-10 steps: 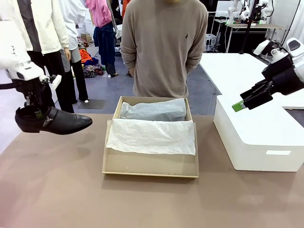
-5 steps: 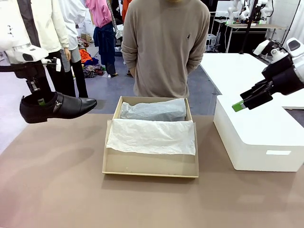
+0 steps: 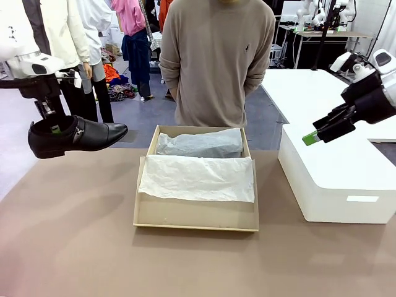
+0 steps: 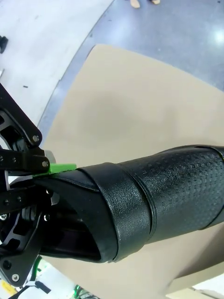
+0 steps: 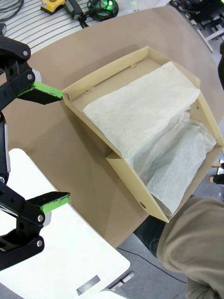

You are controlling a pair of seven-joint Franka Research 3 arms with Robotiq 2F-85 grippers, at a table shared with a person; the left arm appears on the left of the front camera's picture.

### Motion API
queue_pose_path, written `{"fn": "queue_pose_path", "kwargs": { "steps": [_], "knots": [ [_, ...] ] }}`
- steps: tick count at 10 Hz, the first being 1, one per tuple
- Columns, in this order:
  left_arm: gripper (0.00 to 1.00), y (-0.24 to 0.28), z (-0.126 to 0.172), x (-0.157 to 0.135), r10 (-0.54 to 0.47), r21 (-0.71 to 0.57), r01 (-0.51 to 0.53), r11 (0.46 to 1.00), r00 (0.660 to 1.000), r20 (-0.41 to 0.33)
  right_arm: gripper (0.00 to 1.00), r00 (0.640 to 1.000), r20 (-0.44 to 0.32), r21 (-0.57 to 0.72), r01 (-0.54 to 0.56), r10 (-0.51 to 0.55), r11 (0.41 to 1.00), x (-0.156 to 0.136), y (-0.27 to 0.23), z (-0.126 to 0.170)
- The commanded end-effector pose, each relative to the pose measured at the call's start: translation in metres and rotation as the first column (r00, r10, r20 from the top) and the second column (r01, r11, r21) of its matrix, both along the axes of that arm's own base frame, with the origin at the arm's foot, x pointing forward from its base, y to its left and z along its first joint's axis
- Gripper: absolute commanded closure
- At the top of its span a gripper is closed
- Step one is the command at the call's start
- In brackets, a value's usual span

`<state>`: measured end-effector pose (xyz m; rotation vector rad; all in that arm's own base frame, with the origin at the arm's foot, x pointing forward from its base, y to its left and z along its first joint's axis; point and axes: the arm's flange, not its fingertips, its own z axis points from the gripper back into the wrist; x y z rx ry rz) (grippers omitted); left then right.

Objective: Pack the shoes into the box.
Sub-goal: Place the other shoe of the Shoes into the Shoes Box.

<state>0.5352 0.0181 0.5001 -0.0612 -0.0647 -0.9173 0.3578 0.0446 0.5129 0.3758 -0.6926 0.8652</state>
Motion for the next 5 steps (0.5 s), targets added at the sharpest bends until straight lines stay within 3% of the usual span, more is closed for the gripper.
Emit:
{"fn": "queue_pose_path", "kwargs": {
  "steps": [1,3,4,5],
  "knots": [
    [1.0,0.004,0.002,0.001,-0.013,0.0,0.013,1.0,1.0,0.013,0.0,1.0,0.018,0.018,-0.024,0.024,1.0,0.003,-0.002,-0.001],
    [1.0,0.0,-0.003,0.001,0.0,0.0,0.0,1.0,1.0,-0.005,0.0,1.0,0.018,0.018,-0.024,0.024,1.0,0.003,-0.002,-0.001],
    [1.0,-0.008,0.001,-0.003,0.165,-0.039,-0.163,0.986,0.986,0.029,0.0,1.0,0.018,0.018,-0.024,0.024,1.0,0.003,-0.002,-0.001],
    [1.0,-0.021,0.014,-0.009,0.33,-0.068,-0.326,0.943,0.942,0.061,0.0,1.0,0.018,0.018,-0.024,0.024,1.0,0.003,-0.002,-0.001]
  ]
}}
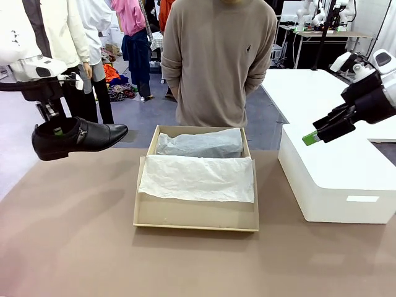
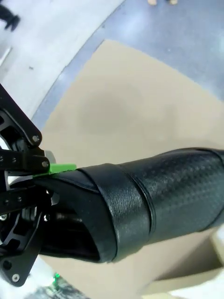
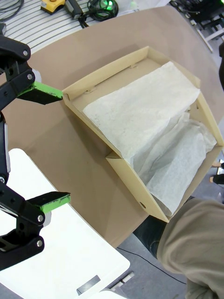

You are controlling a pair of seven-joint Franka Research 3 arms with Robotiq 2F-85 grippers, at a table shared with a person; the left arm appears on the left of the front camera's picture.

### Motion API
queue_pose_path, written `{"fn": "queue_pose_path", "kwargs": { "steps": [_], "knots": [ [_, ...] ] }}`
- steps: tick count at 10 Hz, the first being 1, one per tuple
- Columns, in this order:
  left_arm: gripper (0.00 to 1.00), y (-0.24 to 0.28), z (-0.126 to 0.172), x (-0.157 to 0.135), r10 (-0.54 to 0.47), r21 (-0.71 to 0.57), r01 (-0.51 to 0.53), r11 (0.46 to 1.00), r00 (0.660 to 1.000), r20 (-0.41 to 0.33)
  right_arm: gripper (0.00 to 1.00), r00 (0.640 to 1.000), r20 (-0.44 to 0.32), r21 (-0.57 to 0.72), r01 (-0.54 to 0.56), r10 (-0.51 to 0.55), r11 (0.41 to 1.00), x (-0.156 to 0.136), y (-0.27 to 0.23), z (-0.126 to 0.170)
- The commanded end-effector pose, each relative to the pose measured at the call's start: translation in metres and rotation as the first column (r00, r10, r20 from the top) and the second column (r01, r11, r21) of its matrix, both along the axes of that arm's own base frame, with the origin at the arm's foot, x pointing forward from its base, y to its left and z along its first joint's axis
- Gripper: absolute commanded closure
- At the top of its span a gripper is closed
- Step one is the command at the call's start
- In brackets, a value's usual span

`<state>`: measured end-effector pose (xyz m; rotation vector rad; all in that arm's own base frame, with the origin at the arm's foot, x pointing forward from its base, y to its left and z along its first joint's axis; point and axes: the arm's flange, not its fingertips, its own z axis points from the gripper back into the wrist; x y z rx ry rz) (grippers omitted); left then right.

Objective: Pack the shoes into the box.
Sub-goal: Place the other shoe of the Shoes into the Shoes Box.

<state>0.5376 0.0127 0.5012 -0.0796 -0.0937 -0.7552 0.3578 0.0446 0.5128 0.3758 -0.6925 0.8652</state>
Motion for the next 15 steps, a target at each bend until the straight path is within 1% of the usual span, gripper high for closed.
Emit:
{"fn": "queue_pose_path", "kwargs": {
  "steps": [1,2,4,5,6,7,9,10,11,15],
  "knots": [
    [1.0,-0.029,0.022,-0.015,0.287,0.001,-0.288,0.958,0.954,0.082,0.0,1.0,0.018,0.018,-0.024,0.024,1.0,0.003,-0.002,-0.001],
    [1.0,-0.04,0.028,-0.014,0.375,0.046,-0.383,0.922,0.918,0.127,0.0,1.0,0.018,0.018,-0.024,0.024,1.0,0.003,-0.002,-0.001],
    [1.0,-0.071,0.037,-0.014,0.551,0.053,-0.558,0.828,0.827,0.109,0.0,1.0,0.018,0.018,-0.024,0.024,1.0,0.003,-0.002,-0.001],
    [1.0,-0.088,0.04,-0.012,0.647,0.039,-0.654,0.756,0.754,0.114,0.0,1.0,0.018,0.018,-0.024,0.024,1.0,0.003,-0.002,-0.001],
    [1.0,-0.101,0.042,-0.01,0.679,-0.004,-0.68,0.733,0.732,0.059,0.0,1.0,0.018,0.018,-0.024,0.024,1.0,0.003,-0.002,-0.001],
    [1.0,-0.11,0.044,-0.009,0.703,-0.028,-0.703,0.711,0.71,0.031,0.0,1.0,0.018,0.018,-0.024,0.024,1.0,0.003,-0.002,-0.001],
    [1.0,-0.117,0.05,-0.006,0.754,-0.066,-0.752,0.656,0.657,0.018,0.0,1.0,0.018,0.018,-0.024,0.024,1.0,0.003,-0.002,-0.001],
    [1.0,-0.117,0.05,-0.008,0.723,-0.03,-0.723,0.691,0.69,0.03,0.0,1.0,0.018,0.018,-0.024,0.024,1.0,0.003,-0.002,-0.001],
    [1.0,-0.119,0.038,-0.011,0.725,-0.027,-0.725,0.689,0.688,0.022,0.0,1.0,0.018,0.018,-0.024,0.024,1.0,0.003,-0.002,-0.001],
    [1.0,-0.119,0.038,-0.011,0.725,-0.027,-0.725,0.689,0.688,0.022,0.0,1.0,0.018,0.018,-0.024,0.024,1.0,0.003,-0.002,-0.001]
  ]
}}
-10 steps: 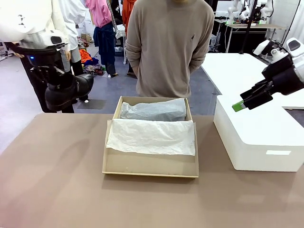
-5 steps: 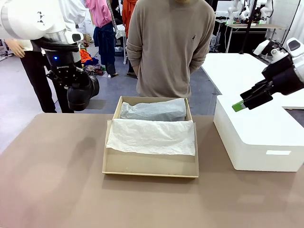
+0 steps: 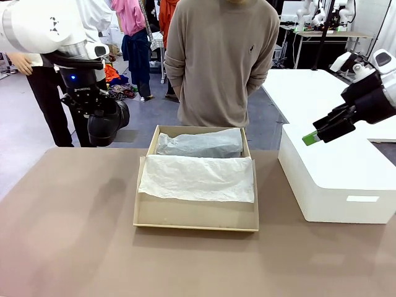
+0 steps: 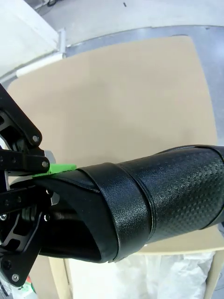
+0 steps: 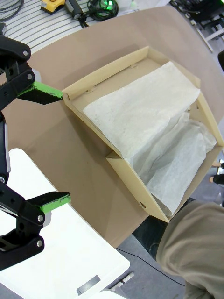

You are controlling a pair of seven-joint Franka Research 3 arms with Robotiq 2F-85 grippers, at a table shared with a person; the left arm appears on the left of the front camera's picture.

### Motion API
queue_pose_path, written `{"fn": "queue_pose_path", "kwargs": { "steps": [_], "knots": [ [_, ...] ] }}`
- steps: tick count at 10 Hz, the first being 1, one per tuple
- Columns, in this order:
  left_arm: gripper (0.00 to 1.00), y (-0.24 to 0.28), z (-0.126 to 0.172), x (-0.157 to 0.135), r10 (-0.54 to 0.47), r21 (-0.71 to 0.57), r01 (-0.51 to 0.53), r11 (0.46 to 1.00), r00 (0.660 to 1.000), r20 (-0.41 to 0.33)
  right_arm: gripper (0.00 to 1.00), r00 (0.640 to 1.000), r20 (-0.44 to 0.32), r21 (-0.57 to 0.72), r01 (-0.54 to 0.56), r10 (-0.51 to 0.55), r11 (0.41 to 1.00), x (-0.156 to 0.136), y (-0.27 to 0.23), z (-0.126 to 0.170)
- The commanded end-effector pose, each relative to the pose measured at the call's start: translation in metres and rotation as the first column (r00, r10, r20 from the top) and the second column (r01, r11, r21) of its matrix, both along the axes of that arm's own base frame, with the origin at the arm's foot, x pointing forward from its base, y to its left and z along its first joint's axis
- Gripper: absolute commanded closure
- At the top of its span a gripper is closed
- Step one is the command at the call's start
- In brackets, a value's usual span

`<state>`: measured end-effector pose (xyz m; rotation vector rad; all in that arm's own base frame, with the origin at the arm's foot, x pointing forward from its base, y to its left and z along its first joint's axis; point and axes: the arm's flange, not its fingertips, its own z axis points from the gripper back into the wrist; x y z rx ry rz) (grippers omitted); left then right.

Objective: Pack the shoes into the box.
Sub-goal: Place the other shoe of the Shoes into the Shoes Box.

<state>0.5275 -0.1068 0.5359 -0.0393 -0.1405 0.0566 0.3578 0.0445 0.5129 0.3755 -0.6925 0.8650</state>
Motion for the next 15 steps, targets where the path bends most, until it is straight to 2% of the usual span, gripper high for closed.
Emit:
{"fn": "queue_pose_path", "kwargs": {
  "steps": [1,2,4,6,8,10,11,12,13,14,15],
  "knots": [
    [1.0,0.001,0.003,-0.001,-0.002,0.001,0.002,1.0,1.0,0.009,0.0,1.0,0.018,0.018,-0.025,0.024,1.0,0.003,-0.002,-0.001],
    [1.0,0.0,0.0,0.0,0.0,0.0,0.0,1.0,1.0,0.0,0.0,1.0,0.018,0.018,-0.025,0.024,1.0,0.003,-0.002,-0.001],
    [1.0,-0.027,0.008,0.004,0.151,0.002,-0.151,0.989,0.988,0.015,0.0,1.0,0.018,0.018,-0.025,0.024,1.0,0.003,-0.002,-0.001],
    [1.0,-0.051,0.022,0.005,0.285,-0.014,-0.285,0.958,0.958,0.02,0.0,1.0,0.018,0.018,-0.025,0.024,1.0,0.003,-0.002,-0.001],
    [1.0,-0.082,0.033,0.006,0.453,-0.022,-0.452,0.891,0.891,0.026,0.0,1.0,0.018,0.018,-0.025,0.024,1.0,0.003,-0.002,-0.001],
    [1.0,-0.107,0.036,0.009,0.545,-0.069,-0.542,0.837,0.838,0.022,0.0,1.0,0.018,0.018,-0.025,0.024,1.0,0.003,-0.002,-0.001],
    [1.0,-0.115,0.037,0.009,0.598,-0.114,-0.594,0.797,0.801,0.005,0.0,1.0,0.018,0.018,-0.025,0.024,1.0,0.003,-0.002,-0.001],
    [1.0,-0.121,0.038,0.008,0.637,-0.124,-0.629,0.767,0.771,0.025,0.0,1.0,0.018,0.018,-0.025,0.024,1.0,0.003,-0.002,-0.001],
    [1.0,-0.123,0.039,0.007,0.641,-0.118,-0.634,0.765,0.766,0.04,0.0,1.0,0.018,0.018,-0.025,0.024,1.0,0.003,-0.002,-0.001],
    [1.0,-0.117,0.041,0.007,0.601,-0.076,-0.597,0.799,0.797,0.063,0.0,1.0,0.018,0.018,-0.025,0.024,1.0,0.003,-0.002,-0.001],
    [1.0,-0.121,0.032,0.006,0.614,-0.12,-0.61,0.783,0.789,-0.003,0.0,1.0,0.018,0.018,-0.025,0.024,1.0,0.003,-0.002,-0.001]
  ]
}}
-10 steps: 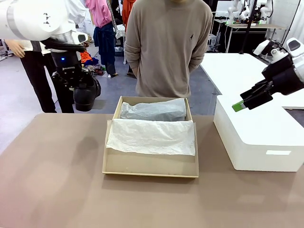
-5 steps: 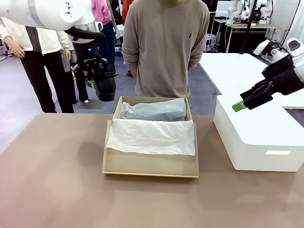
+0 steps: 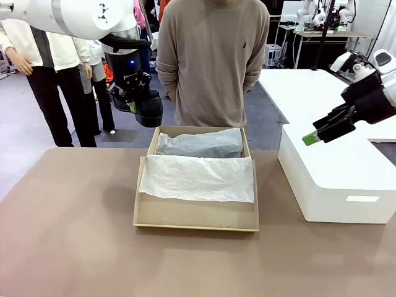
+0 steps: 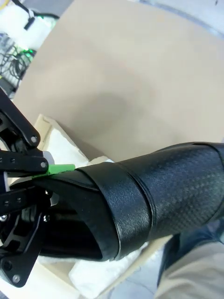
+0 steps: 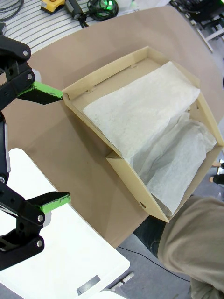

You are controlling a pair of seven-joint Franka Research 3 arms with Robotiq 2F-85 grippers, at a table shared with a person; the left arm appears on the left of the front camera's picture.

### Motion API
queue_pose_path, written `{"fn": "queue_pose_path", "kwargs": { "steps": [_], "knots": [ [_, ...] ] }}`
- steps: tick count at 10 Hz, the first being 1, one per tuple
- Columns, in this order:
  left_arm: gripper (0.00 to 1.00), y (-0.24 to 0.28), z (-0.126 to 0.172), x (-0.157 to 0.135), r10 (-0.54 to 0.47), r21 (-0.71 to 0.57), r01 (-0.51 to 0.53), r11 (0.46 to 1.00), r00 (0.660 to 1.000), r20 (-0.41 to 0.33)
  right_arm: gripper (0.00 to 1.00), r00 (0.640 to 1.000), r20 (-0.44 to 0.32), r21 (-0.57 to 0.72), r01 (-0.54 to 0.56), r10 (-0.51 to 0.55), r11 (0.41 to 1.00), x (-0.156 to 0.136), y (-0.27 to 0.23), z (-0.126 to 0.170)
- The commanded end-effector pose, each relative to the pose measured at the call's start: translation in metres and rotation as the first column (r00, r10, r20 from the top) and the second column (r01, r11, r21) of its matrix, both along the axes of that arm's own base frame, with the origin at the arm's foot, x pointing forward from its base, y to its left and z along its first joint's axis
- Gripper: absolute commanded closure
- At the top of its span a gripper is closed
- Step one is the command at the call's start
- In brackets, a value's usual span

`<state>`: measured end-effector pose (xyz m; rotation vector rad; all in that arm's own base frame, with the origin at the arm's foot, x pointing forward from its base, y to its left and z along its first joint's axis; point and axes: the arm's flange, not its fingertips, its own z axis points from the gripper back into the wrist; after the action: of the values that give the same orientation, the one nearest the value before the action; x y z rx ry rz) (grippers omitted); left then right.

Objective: Pack the shoes into the box.
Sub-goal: Place the other shoe of the Shoes into the Shoes Box.

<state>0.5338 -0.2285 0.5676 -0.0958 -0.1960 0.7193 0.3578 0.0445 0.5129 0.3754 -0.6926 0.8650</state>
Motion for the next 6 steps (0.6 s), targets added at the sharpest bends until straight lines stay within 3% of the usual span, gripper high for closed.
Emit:
{"fn": "queue_pose_path", "kwargs": {
  "steps": [1,4,6],
  "knots": [
    [1.0,0.0,0.0,-0.001,0.003,-0.018,-0.003,1.0,1.0,-0.007,0.0,1.0,0.018,0.018,-0.025,0.024,1.0,0.003,-0.002,-0.001],
    [1.0,-0.001,-0.004,0.001,0.0,-0.004,0.0,1.0,1.0,-0.009,0.0,1.0,0.018,0.018,-0.025,0.024,1.0,0.003,-0.002,-0.001],
    [1.0,-0.03,-0.005,-0.008,0.148,0.044,-0.151,0.988,0.987,0.062,0.0,1.0,0.018,0.018,-0.025,0.024,1.0,0.003,-0.002,-0.001]
  ]
}}
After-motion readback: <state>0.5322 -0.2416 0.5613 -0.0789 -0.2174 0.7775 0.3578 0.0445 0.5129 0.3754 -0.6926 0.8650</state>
